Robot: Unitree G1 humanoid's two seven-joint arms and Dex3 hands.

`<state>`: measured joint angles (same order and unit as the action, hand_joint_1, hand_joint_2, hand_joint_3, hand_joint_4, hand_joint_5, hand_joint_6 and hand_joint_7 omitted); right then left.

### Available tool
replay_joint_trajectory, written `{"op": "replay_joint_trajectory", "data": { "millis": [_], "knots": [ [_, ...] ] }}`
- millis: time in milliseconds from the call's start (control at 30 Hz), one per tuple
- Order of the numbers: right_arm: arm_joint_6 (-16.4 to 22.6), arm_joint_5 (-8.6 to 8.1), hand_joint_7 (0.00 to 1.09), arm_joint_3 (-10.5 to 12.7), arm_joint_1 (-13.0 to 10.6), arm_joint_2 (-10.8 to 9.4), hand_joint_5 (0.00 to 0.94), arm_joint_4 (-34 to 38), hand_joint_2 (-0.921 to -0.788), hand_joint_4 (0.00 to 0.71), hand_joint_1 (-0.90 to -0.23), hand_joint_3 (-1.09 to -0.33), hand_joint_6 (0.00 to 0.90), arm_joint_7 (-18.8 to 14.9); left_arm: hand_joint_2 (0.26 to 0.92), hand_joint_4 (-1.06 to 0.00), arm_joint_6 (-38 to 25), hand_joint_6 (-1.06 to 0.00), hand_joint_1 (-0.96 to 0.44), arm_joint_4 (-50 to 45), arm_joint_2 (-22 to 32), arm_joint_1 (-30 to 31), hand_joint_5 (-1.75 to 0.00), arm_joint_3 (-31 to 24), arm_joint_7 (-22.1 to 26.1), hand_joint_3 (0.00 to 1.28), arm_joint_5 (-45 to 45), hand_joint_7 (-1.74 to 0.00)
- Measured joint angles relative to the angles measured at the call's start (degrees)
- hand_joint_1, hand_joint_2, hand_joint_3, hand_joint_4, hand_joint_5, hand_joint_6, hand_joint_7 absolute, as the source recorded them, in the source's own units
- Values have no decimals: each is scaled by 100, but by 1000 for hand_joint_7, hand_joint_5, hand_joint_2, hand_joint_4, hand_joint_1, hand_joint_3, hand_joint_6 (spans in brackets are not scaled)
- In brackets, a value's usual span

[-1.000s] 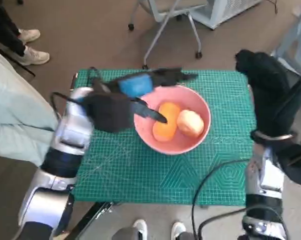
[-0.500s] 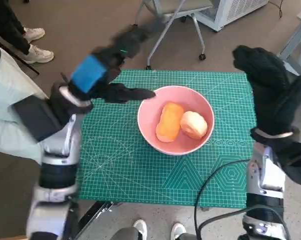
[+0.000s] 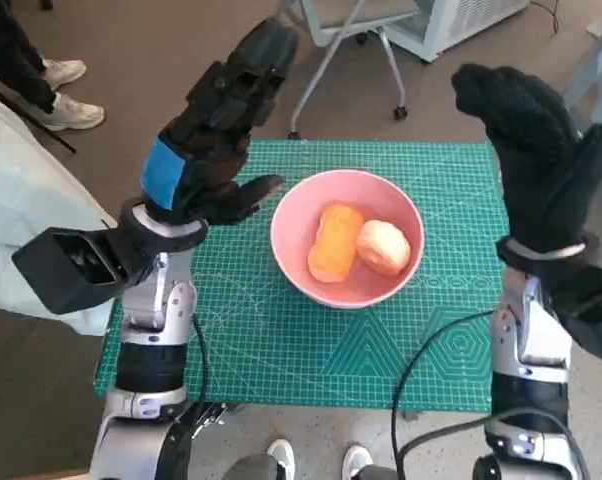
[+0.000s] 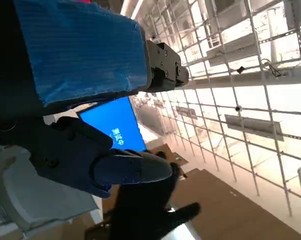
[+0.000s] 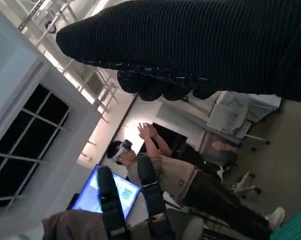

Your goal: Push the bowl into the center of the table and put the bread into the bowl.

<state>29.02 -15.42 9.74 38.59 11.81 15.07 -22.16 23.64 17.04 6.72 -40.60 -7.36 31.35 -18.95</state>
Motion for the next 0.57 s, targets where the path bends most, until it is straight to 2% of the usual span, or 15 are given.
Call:
{"op": "replay_joint_trajectory", "data": {
  "millis": [167, 567],
  "knots": [
    [143, 13, 261, -32, 94, 11, 2, 119, -921, 207, -655, -700, 233, -7, 921, -43, 194, -176, -703, 129, -2, 0, -11, 14, -87, 630, 132, -66],
    [410, 50, 255, -144, 97, 10, 0, 343, -921, 197, -666, -709, 214, -47, 921, -78, 831, -155, -697, 583, -79, 1, -26, -37, -523, 621, 336, -86]
  ]
}}
